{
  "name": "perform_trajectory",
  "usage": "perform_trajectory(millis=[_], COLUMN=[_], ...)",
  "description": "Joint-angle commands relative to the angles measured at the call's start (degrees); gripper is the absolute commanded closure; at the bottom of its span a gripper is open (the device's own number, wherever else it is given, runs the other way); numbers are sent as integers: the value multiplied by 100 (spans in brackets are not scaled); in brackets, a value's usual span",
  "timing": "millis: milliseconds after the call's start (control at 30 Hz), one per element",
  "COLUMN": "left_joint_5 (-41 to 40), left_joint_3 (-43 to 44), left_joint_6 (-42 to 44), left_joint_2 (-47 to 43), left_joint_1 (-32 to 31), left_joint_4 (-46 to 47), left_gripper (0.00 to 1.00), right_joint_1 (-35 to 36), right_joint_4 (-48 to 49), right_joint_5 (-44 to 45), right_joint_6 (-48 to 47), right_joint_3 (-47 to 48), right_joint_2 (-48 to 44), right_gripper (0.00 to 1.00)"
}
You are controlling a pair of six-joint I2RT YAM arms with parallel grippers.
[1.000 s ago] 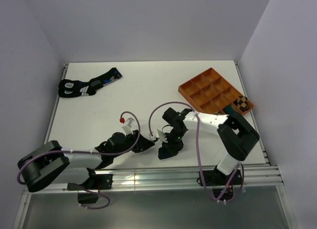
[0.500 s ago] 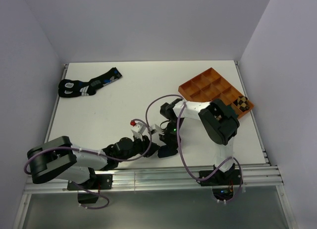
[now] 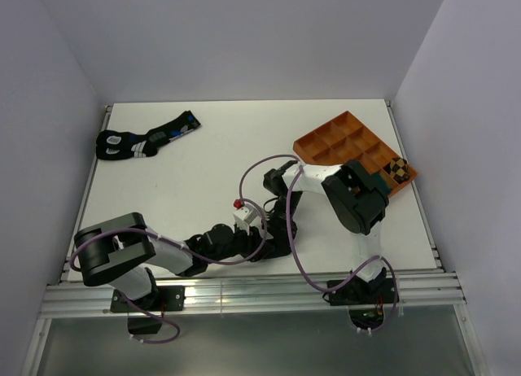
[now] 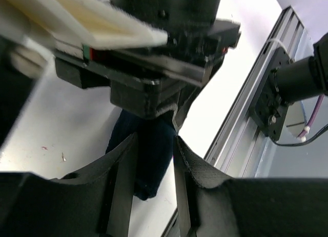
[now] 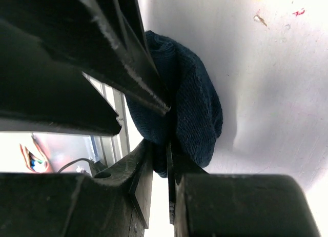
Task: Roll the socks
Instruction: Roll the sock at the center of the board.
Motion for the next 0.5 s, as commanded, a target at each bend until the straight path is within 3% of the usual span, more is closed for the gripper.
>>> perform_trajectory(millis=[0, 267, 400, 467], left_joint_5=[268, 348, 313, 409], left_joint_3=[133, 133, 282, 396], left_joint_6=[93, -3, -135, -249], left_joint_2=[138, 401, 612, 709], left_joint_1=[-64, -73, -73, -73], left_joint_4=[302, 284, 39, -172], left_gripper=[62, 63, 74, 87], right_joint_1=[-40, -57, -57, -57], right_joint_4=[80, 80, 211, 299], right_joint_5=[200, 192, 209, 227], right_joint_6=[-43, 10, 107, 220], right_joint_3=[105, 158, 123, 53], right_joint_2=[123, 175, 105, -8], right_gripper=[89, 90, 89, 81])
